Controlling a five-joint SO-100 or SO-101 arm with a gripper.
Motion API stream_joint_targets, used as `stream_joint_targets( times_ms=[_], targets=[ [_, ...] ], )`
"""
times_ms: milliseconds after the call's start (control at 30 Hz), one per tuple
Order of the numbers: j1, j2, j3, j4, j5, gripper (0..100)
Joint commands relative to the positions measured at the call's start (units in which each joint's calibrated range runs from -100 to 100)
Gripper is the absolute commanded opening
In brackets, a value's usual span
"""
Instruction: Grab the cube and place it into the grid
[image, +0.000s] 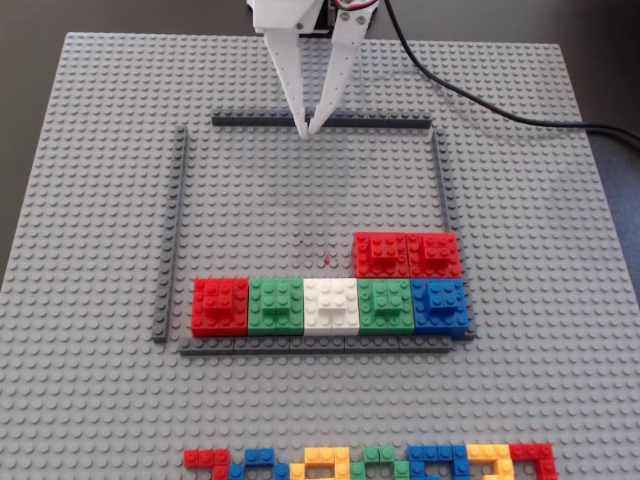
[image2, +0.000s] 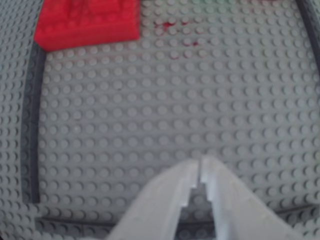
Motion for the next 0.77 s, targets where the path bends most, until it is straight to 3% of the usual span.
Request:
stream_joint_targets(
  times_ms=[0, 733],
  targets=[
    [-0.57, -2.12, 0.53, -0.18, -0.10, 0],
    [-1.24, -2.12, 0.53, 0.31, -0.29, 0]
  ],
)
